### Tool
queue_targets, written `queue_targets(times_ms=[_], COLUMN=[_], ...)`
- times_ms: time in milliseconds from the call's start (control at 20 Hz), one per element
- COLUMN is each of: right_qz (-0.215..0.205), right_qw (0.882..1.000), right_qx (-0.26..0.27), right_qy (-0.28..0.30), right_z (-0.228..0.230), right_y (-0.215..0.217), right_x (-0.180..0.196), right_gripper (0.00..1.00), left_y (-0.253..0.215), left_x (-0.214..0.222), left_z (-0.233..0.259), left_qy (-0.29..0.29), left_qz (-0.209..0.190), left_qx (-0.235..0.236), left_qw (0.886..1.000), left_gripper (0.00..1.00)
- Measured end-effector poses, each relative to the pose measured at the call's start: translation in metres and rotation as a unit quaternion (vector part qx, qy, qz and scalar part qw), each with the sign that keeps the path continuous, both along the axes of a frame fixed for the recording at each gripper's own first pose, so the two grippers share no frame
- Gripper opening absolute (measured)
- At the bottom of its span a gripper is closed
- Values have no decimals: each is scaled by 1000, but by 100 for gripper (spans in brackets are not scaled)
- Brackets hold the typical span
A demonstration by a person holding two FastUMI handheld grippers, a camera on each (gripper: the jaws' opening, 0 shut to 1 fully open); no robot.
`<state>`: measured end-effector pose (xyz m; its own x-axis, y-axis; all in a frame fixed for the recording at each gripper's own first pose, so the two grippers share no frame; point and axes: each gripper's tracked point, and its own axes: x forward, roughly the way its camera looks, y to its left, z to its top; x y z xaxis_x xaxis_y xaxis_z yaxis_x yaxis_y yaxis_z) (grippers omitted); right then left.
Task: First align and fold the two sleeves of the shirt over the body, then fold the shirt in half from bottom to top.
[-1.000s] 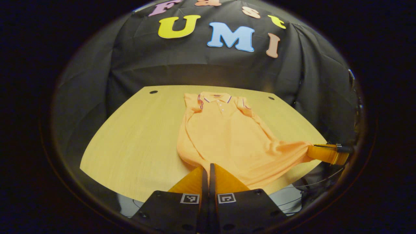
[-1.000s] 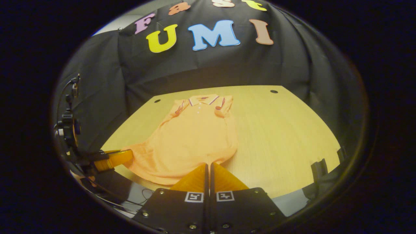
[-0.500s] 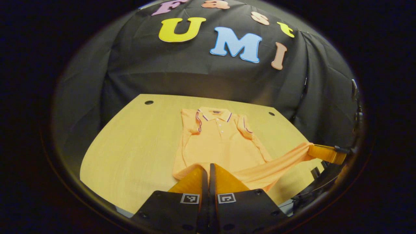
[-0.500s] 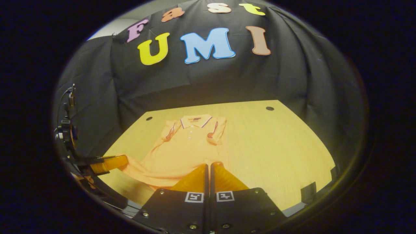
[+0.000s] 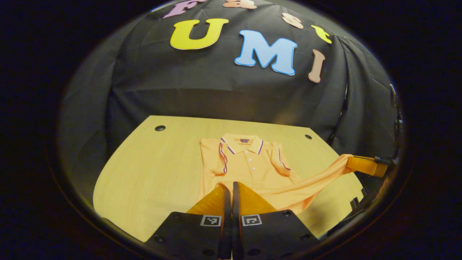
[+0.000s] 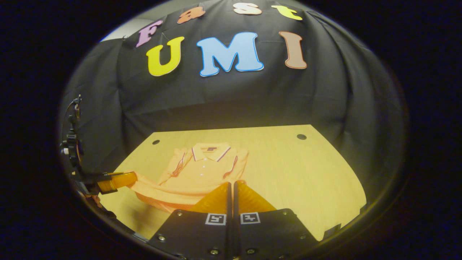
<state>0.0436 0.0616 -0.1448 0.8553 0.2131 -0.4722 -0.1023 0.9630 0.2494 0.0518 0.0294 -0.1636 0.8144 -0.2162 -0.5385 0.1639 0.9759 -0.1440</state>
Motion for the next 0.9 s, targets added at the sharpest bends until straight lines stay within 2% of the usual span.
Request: queue_targets(times_ms=[350, 500, 900], right_qz=[2, 2, -16], right_qw=[1000, 999, 998], right_qx=[-28, -41, -68], right_qy=[-3, -4, 1], right_z=[5, 6, -3], right_y=[5, 11, 23], right_x=[70, 101, 181], right_gripper=[0, 0, 0], left_y=[7, 11, 20], left_x=[72, 105, 199], left_z=[3, -2, -18], left_qy=[-7, -15, -25], left_qz=[-6, -9, -7], left_qx=[-4, 8, 3], left_qw=[1000, 1000, 1000], left_gripper=[6, 6, 6])
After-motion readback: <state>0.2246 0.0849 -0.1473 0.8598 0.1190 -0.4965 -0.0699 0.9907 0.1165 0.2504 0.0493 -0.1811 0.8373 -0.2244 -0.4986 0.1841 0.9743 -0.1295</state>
